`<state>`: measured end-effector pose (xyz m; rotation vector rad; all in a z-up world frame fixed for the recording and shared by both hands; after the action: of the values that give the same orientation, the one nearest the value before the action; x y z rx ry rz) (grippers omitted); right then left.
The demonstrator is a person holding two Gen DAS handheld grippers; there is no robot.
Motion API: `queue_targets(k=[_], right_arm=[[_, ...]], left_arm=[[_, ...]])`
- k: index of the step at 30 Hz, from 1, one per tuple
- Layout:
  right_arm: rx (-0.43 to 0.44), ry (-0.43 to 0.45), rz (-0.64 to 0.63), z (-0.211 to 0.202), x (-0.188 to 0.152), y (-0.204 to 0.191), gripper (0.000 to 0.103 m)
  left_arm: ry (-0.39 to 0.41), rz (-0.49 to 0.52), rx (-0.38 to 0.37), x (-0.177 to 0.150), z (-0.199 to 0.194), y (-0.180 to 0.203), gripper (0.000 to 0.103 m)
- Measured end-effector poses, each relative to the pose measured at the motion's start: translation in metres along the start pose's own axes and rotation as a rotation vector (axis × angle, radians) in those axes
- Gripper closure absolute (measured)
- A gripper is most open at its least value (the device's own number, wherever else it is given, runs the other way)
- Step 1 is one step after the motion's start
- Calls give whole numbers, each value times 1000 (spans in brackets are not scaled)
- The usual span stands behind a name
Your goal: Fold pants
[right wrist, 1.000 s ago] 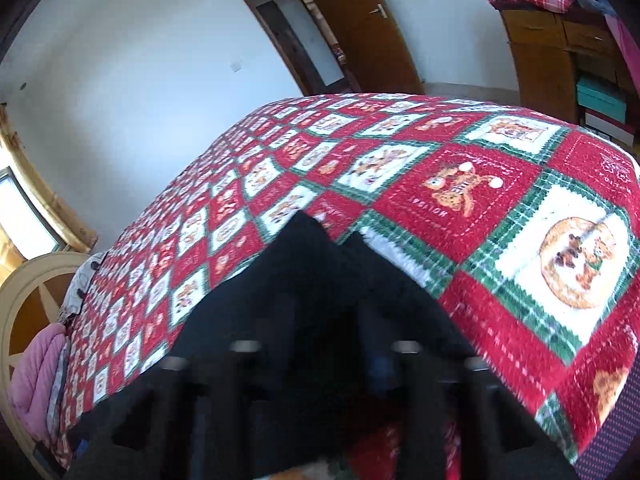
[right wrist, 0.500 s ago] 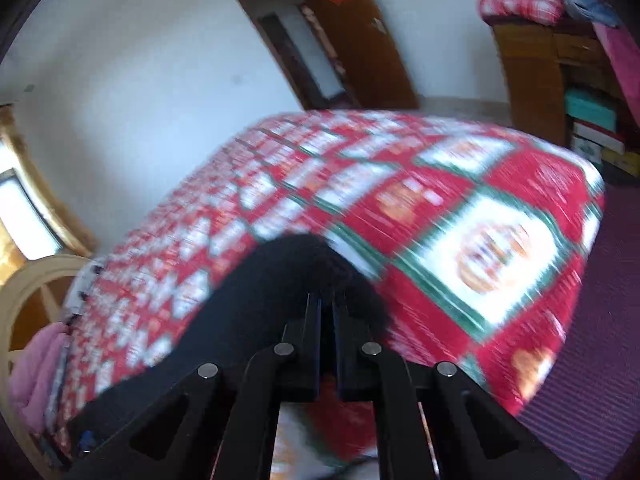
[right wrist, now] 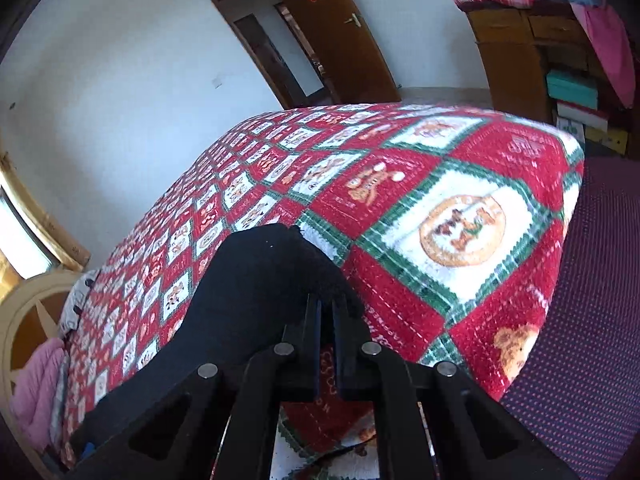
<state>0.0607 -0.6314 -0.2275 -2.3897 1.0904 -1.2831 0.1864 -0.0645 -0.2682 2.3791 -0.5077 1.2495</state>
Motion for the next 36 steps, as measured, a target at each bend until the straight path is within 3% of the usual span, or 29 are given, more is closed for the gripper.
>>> queue_targets(k=[3,10,14,17,20,23,25,27,30,33,36], right_arm=[[27,10,-5,-2,0,-5,98],[177,131,-31,-33,15,-36,98],[56,57,10,-8,10,-9,98],[77,26,72,-1,5,4,98],[64,42,31,-9,8,-4,98],[-22,24,-26,-5,5,-3,95],[-89,50,-40,-9,9,2,75],[-170,144,-73,-28,24,7,65],[-156,219,-91,-51,47,-1,64],[-76,157,-137,-40,59,-28,54],[-11,-9,-132,7,63,-50,54]], left_arm=[[7,19,-41,2,-1,19,15],[-18,251,-115,-5,5,90,13],[-52,283,-127,-17,14,100,13],[-45,262,-135,-18,11,96,13],[-35,234,-135,-16,8,93,13],[-33,222,-123,-15,8,89,13],[-28,213,-117,-14,8,86,13],[-20,197,-108,-12,7,82,13],[-5,169,-96,-8,6,73,12],[6,143,-73,-5,6,63,12],[20,117,-50,-2,3,53,8]])
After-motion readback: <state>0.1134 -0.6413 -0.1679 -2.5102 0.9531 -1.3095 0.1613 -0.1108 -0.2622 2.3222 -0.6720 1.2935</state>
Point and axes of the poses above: each gripper's, at about its wrist camera, not at the fingertips, and z roughly the way its jaws point, y to its right, x to its top, the point moved 10 cm from there along z, roughly the way its jaws point, and after that the axes turned 4 degrees about z, right-handed, at the moved point
